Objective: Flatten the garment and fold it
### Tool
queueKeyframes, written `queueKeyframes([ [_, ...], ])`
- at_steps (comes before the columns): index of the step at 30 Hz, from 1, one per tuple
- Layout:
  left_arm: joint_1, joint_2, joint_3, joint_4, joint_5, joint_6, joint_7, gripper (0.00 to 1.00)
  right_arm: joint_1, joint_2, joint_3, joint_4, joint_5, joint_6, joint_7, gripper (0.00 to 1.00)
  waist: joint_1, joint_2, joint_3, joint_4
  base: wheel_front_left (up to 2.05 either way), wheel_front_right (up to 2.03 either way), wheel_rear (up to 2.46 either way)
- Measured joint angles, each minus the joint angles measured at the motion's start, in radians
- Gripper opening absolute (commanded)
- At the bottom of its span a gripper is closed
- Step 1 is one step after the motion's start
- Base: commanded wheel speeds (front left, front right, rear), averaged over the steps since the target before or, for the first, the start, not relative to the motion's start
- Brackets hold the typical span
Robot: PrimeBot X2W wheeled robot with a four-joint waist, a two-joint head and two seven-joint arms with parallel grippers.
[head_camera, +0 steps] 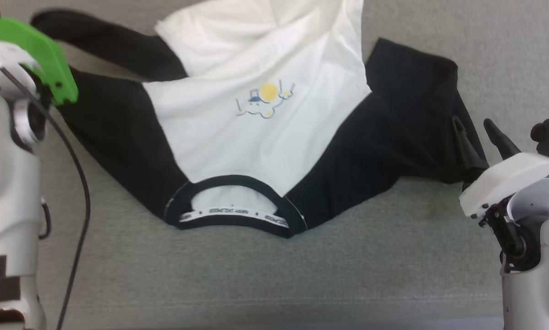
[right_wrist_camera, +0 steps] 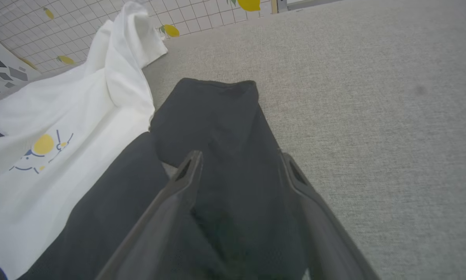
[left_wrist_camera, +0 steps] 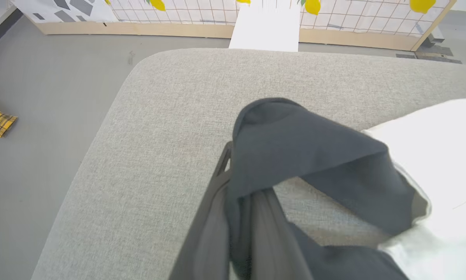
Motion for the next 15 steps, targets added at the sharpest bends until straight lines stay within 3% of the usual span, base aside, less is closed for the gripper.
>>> queueKeyframes([
  [6, -0.055, 0.015, -0.007, 0.015, 0.011, -0.01, -0.04, 0.0, -0.007, 0.0, 0.002, 0.002, 0.006, 0.0, -0.02, 1.0, 0.0, 0.0, 0.079, -0.042, 0.0, 0.0, 0.0],
  [7, -0.057, 0.014, -0.008, 0.023, 0.011, -0.01, -0.056, 0.38, -0.008, 0.0, 0.002, 0.003, 0.007, 0.0, -0.026, 1.0, 0.0001, 0.0, 0.091, -0.048, 0.0, 0.0, 0.0],
  [8, -0.057, 0.013, -0.01, 0.033, 0.011, -0.01, -0.064, 1.0, -0.008, 0.0, 0.004, 0.006, 0.008, 0.0, -0.026, 1.0, 0.0001, 0.0, 0.101, -0.053, 0.0, 0.0, 0.0],
  [15, -0.055, -0.035, 0.0, 0.051, -0.024, -0.022, -0.176, 1.0, -0.003, 0.0, -0.009, 0.023, 0.0, 0.0, -0.03, 1.0, 0.0002, 0.0, 0.101, -0.059, 0.0, 0.0, 0.0],
])
